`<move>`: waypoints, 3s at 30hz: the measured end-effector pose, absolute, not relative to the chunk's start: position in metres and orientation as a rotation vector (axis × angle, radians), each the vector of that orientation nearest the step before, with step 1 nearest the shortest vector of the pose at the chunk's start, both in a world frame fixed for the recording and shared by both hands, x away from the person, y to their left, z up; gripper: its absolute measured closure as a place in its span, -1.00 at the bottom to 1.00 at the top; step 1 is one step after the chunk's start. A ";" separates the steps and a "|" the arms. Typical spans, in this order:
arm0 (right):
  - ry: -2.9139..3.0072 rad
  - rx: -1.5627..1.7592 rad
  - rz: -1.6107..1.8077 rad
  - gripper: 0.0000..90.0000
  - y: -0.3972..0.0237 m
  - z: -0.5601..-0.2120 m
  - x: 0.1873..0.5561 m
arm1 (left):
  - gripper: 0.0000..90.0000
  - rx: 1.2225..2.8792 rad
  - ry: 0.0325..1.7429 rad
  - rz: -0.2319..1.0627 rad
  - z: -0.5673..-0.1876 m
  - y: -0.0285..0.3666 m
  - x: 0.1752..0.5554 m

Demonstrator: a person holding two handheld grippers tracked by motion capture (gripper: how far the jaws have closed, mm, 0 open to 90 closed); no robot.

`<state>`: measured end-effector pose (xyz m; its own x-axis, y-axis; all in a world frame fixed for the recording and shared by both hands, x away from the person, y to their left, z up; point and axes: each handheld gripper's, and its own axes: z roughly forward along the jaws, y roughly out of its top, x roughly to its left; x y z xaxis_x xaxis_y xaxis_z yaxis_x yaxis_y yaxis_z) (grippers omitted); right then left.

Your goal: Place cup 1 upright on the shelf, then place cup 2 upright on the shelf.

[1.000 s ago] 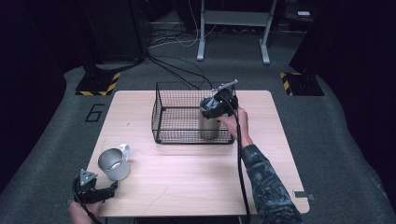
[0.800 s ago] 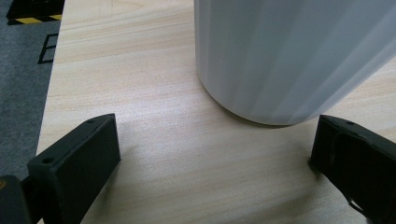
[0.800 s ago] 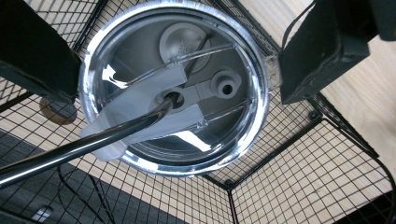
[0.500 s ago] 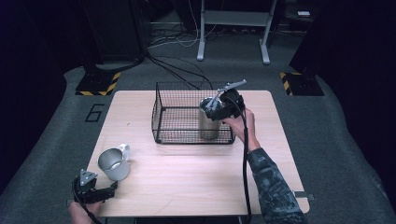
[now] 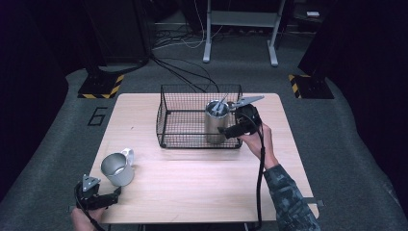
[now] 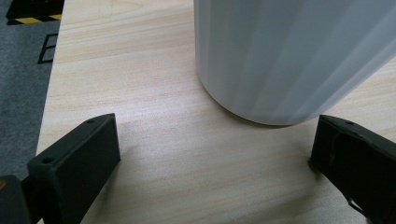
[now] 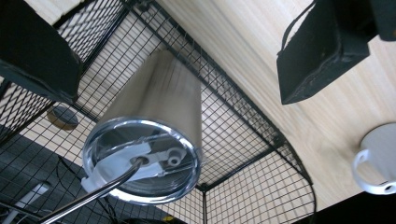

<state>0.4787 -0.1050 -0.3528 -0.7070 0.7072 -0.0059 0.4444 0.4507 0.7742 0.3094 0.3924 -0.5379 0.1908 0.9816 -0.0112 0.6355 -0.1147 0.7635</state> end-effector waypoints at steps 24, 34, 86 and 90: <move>2.392 1.028 1.083 -1.00 -0.155 -0.439 0.401 | -0.98 1.828 1.515 0.692 -0.538 0.392 0.310; 2.366 1.172 1.028 -1.00 -0.178 -0.492 0.386 | -0.98 1.850 1.509 0.689 -0.537 0.393 0.310; 2.308 1.204 0.962 -1.00 -0.192 -0.530 0.375 | -1.00 1.844 1.305 0.670 -0.445 0.369 0.332; 2.308 1.205 0.963 -1.00 -0.192 -0.530 0.375 | -1.00 1.858 1.318 0.676 -0.445 0.368 0.341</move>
<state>0.3755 -0.1917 -0.5300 -0.5692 0.8222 -0.0064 0.5739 0.4029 0.7129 0.3407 0.3683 -0.4447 0.3307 0.9437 -0.0016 0.5494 -0.1911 0.8134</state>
